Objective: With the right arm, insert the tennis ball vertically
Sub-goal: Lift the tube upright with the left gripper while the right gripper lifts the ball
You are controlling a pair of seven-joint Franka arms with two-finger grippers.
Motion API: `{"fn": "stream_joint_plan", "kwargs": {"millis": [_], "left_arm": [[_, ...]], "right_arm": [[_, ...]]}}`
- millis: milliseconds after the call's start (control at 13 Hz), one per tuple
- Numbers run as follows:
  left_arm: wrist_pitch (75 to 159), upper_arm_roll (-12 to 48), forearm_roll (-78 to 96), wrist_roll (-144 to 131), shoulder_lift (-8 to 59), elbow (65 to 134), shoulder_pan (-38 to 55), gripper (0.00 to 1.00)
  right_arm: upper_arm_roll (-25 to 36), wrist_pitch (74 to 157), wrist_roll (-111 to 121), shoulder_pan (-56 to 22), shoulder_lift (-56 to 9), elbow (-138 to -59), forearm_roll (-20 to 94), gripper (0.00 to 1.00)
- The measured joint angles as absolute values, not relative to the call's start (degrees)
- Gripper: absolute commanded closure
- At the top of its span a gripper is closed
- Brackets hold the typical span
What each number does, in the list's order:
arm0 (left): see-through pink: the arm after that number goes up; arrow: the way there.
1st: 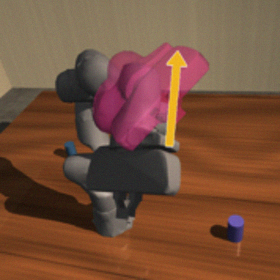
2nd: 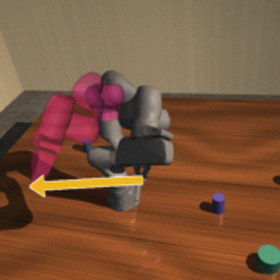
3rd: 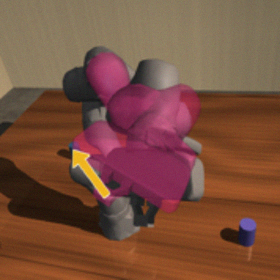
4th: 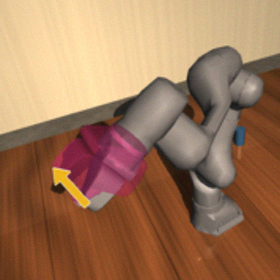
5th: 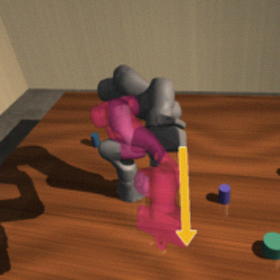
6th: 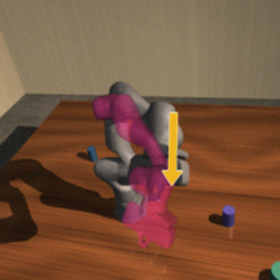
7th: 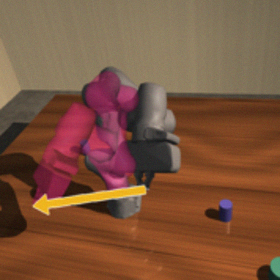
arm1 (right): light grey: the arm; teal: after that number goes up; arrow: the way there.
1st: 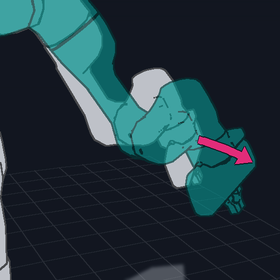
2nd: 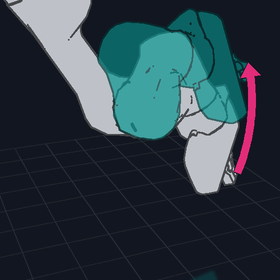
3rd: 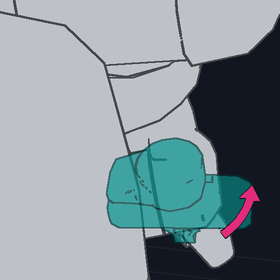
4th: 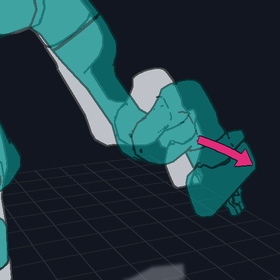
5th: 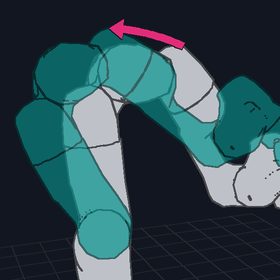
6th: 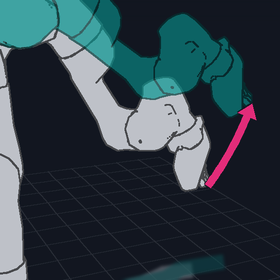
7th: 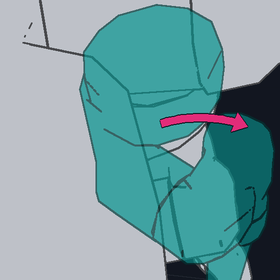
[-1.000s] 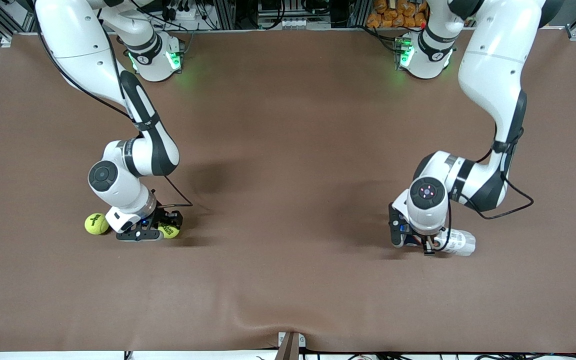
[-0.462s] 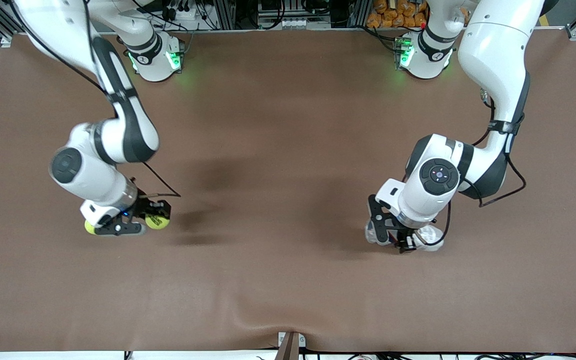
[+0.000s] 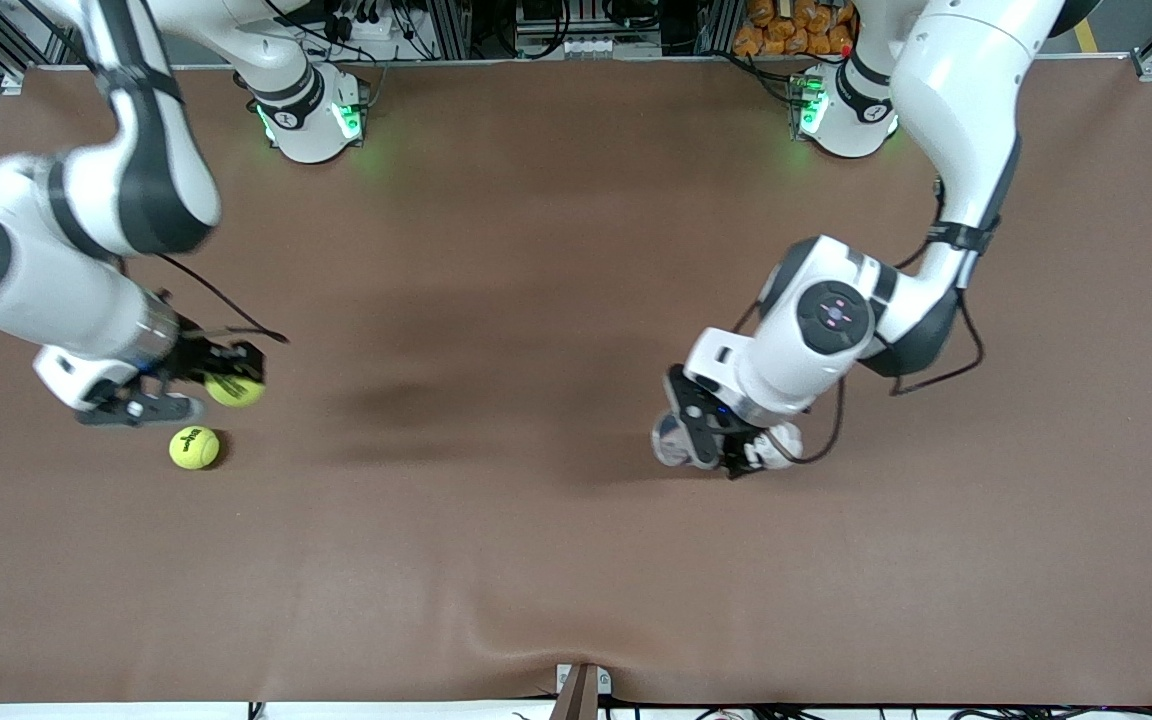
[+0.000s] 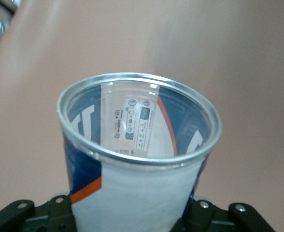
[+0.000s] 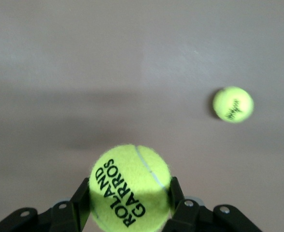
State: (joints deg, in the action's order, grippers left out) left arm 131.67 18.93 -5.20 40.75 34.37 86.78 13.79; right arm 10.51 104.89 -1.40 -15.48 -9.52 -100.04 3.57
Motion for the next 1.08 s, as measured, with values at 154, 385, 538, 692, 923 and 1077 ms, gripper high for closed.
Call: {"fn": "stream_joint_plan", "kwargs": {"millis": [154, 385, 538, 692, 923, 1077], "left_arm": [[135.65, 21.42, -3.91, 37.04, 34.54, 86.84, 14.14, 0.33], [143.66, 23.87, 1.52, 35.83, 35.81, 87.27, 14.64, 0.32], [149.61, 24.20, 5.49, 35.64, 37.44, 87.39, 16.17, 0.32], [156.30, 24.34, 10.67, 35.62, 39.37, 87.48, 18.61, 0.32], [168.57, 24.40, 18.61, 34.98, 42.65, 87.86, 24.13, 0.32], [178.16, 24.43, 23.20, 34.18, 45.39, 88.21, 27.98, 0.32]], "right_arm": [[10.52, 96.43, -1.40, -15.19, -6.77, -96.43, 1.23, 1.00], [10.49, 87.91, -1.41, -14.57, -3.38, -92.30, 0.59, 1.00], [10.50, 84.05, -1.41, -13.99, -1.61, -90.33, 0.59, 1.00], [10.48, 81.17, -1.41, -13.89, -0.87, -88.07, 0.64, 1.00], [9.42, 80.14, -1.41, -13.14, -0.45, -86.92, 0.67, 1.00], [8.89, 80.15, -1.40, -12.69, -0.43, -86.77, 0.68, 1.00]]}}
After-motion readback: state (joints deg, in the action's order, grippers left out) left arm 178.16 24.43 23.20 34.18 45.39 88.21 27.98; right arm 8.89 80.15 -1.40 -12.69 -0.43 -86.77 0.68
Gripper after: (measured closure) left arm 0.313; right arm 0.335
